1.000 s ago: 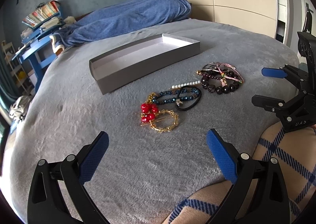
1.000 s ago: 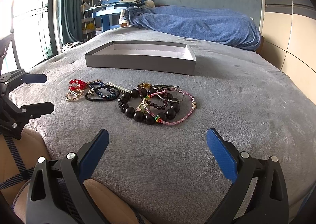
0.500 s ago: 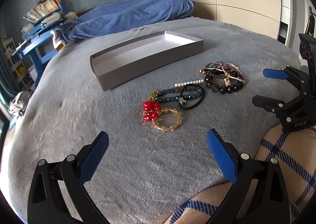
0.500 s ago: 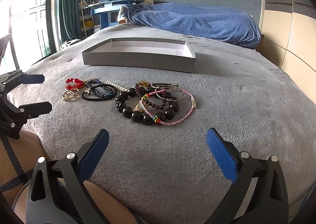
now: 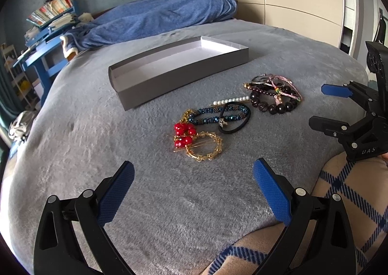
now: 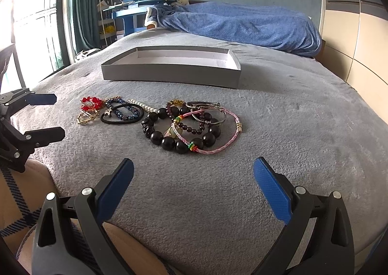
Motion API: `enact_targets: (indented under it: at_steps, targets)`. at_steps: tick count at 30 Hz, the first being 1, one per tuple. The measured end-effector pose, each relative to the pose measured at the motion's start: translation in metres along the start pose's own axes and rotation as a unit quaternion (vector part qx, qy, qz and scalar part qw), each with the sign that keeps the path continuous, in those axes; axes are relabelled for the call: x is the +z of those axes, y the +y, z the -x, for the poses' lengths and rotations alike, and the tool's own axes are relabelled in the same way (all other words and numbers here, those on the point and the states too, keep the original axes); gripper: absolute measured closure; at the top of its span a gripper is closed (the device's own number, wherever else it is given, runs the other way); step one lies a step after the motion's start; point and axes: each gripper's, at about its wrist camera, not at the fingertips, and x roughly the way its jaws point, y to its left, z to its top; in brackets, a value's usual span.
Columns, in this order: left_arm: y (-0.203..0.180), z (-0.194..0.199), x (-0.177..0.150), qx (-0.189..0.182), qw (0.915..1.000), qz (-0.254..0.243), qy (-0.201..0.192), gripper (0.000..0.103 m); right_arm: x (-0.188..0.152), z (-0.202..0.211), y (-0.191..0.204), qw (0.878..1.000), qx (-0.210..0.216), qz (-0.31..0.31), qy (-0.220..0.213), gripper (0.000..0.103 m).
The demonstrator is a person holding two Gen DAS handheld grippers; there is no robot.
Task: Organize jewelry
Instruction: 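Reach the left gripper to the red cherry hair clip and close on it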
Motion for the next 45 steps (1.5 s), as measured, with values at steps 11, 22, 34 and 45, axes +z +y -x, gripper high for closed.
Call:
enact_targets:
  at_steps: [11, 22, 34, 45]
  targets:
    - [-0.001, -0.002, 0.007, -0.007, 0.9999, -0.014, 0.005, 0.006, 0.005, -0.007, -0.009, 1.000, 0.009, -0.026, 0.012, 0.006]
    - [0.010, -0.003, 0.017, -0.009, 0.9999, 0.005, 0.005, 0.013, 0.007, -0.011, -0.017, 0.999, 0.009, -0.033, 0.019, 0.031]
    - [0.035, -0.029, 0.028, -0.041, 0.9958, 0.066, 0.048, 0.039, 0.013, -0.014, -0.022, 0.999, 0.012, -0.043, 0.021, 0.041]
    - [0.040, -0.046, 0.035, -0.061, 0.9930, 0.083, 0.057, 0.081, 0.018, -0.017, -0.022, 0.999, 0.018, -0.044, 0.019, 0.050]
